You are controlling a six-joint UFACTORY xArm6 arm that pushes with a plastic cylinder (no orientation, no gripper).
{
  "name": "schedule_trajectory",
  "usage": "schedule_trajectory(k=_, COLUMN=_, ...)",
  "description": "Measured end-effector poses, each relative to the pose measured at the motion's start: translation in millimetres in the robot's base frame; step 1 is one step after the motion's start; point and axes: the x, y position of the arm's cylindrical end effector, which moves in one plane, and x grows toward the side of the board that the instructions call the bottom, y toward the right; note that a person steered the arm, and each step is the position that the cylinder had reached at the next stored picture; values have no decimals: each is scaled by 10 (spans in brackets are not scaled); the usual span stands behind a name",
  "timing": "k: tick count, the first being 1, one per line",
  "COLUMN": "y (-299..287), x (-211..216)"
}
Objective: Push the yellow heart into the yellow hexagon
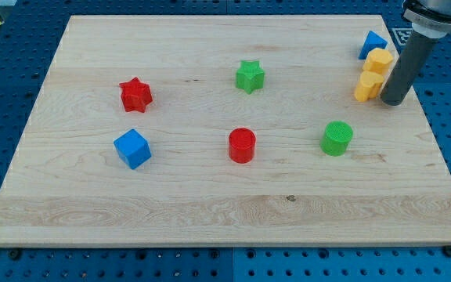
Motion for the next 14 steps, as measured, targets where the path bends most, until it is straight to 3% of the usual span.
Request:
schedule_trajectory(k=1, y=-349, x=195)
schedule_trajectory(k=2, y=-638, x=-32)
schedule_trajectory(k=9, y=-491, x=-101)
schedule_trajectory(k=11, y=-305, x=200)
schedule_trajectory(k=14, y=-238, x=-157)
